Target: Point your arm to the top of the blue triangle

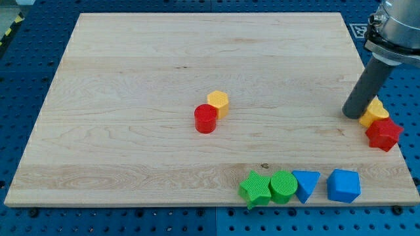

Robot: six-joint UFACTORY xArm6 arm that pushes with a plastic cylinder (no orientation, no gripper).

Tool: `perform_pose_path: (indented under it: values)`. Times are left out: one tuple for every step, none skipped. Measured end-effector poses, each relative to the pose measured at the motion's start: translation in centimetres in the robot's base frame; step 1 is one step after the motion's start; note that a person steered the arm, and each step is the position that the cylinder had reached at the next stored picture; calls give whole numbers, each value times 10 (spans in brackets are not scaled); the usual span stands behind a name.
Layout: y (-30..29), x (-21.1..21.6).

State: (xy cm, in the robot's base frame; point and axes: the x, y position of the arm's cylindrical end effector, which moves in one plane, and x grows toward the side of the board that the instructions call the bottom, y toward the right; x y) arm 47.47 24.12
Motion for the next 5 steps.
perform_pose_path:
  values:
    - [1,0]
    - [-6,0]
    - [-37,0]
    - [-53,0]
    - [-73,0]
